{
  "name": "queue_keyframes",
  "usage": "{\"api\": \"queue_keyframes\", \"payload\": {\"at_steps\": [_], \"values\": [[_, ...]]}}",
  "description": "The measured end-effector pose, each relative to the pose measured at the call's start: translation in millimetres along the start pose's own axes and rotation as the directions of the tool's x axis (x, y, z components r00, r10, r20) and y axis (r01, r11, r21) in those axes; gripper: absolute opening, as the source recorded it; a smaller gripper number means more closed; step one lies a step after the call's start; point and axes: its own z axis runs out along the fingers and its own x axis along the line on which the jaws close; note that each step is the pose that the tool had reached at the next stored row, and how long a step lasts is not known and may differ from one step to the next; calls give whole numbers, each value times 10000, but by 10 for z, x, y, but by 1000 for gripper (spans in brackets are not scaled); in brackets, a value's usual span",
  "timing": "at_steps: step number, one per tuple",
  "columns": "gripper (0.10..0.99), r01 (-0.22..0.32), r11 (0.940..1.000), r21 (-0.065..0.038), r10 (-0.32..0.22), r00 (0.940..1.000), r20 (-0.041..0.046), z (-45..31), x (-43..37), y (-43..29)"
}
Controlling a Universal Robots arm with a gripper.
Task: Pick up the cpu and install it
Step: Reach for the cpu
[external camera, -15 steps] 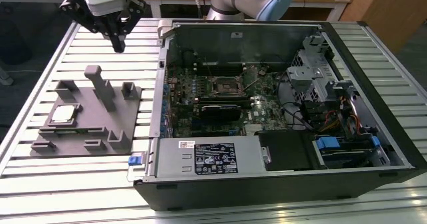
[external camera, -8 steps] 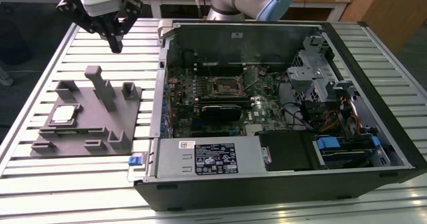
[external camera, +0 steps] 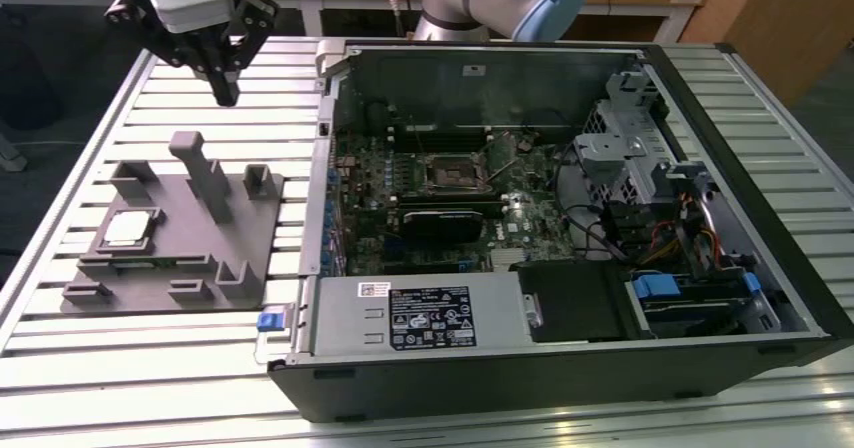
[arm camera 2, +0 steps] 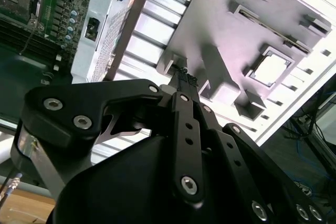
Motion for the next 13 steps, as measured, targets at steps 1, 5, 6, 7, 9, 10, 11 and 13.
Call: {"api": "queue_keyframes", "payload": {"at_steps": [1, 5, 6, 7, 9, 10, 11, 13], "values": [[106, 0, 10000, 0, 0, 10000, 0, 0, 8, -1], [106, 1, 10000, 1, -1, 10000, -1, 0, 30, -2], [106, 1, 10000, 0, -1, 10000, -1, 1, 35, -3], [106, 1, 10000, 0, -1, 10000, -1, 1, 39, -3], [106, 0, 10000, 0, 0, 10000, -1, 1, 50, -4], [106, 0, 10000, 0, 0, 10000, -1, 1, 54, -4], [106, 0, 10000, 0, 0, 10000, -1, 1, 59, -5], [106, 1, 10000, 0, -1, 10000, -1, 2, 69, -5]]}}
